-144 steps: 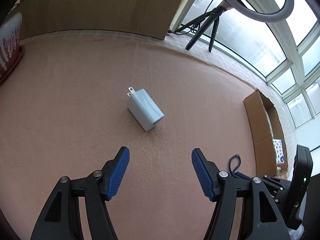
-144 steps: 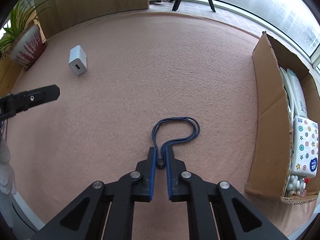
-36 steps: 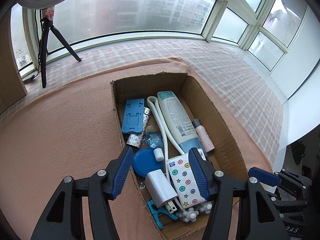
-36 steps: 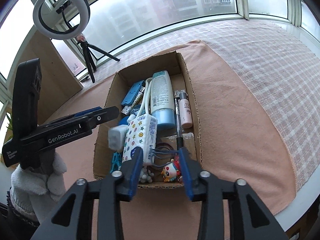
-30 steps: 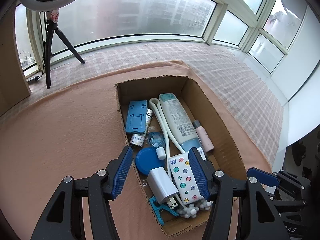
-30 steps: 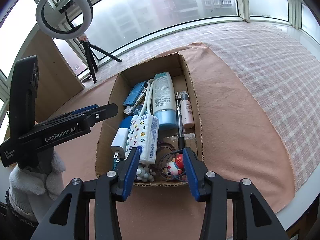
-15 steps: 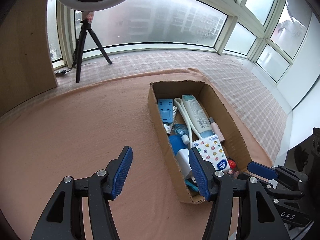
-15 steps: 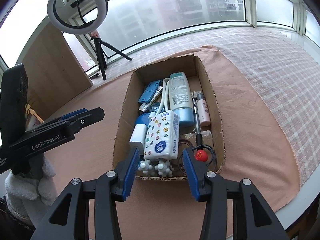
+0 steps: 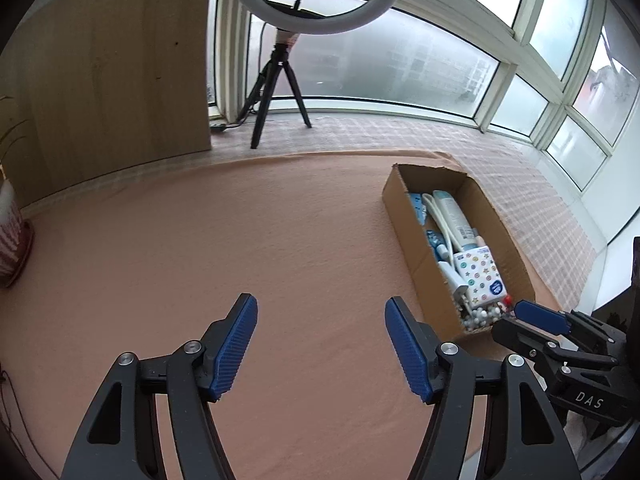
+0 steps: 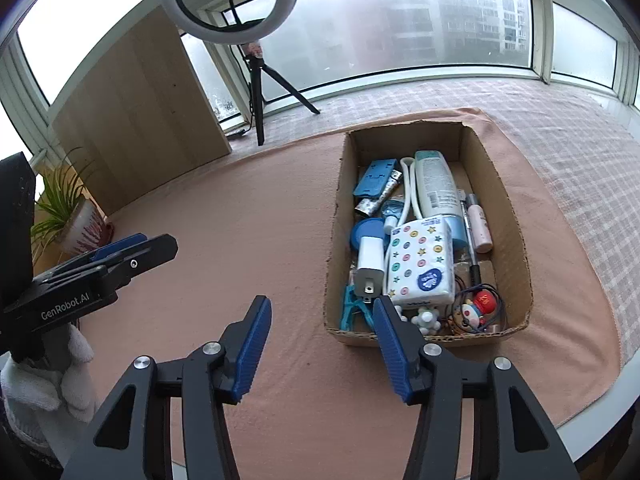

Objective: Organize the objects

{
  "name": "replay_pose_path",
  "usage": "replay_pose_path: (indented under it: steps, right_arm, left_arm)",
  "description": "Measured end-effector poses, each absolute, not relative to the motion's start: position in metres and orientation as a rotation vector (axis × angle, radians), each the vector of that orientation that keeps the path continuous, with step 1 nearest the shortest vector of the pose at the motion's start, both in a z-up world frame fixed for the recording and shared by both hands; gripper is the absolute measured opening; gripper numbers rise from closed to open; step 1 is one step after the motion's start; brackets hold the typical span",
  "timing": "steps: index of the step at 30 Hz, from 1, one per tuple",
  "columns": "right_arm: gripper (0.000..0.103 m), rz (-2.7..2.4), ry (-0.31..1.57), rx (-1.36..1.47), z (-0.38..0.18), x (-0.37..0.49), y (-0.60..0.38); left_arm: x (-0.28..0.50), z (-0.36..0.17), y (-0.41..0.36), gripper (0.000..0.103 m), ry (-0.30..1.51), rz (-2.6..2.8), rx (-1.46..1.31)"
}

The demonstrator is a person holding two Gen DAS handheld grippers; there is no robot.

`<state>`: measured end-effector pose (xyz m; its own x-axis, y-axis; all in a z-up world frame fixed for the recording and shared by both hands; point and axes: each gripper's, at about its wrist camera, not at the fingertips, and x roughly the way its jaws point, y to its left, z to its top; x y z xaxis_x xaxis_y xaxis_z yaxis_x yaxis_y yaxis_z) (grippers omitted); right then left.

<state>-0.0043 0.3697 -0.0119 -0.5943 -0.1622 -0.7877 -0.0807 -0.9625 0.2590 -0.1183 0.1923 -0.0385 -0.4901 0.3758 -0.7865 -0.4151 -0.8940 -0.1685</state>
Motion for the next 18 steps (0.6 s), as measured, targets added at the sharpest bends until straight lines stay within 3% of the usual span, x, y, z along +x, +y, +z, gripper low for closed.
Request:
replay_pose_path:
  steps: [5,13,18]
  right_arm:
    - [0.055,-2.703,-0.360,1.389,-0.014,-0.007,0.336]
    - [0.070,-2.687,-0.269,1.368,-0.022,-0.009,0.280]
    - [0.071,-2.653,-0.183,1.378,-0.030,-0.007,0.249]
  left_arm:
    - [-0.105,-0.041,0.148,0.076,0.060,2.441,-1.262]
    - [-0.085,-0.059,0.087,0.088,0.082,2.537,-1.339]
    - [-0.075,-0.074,0.054,0.091,0.036,2.559,-1.407]
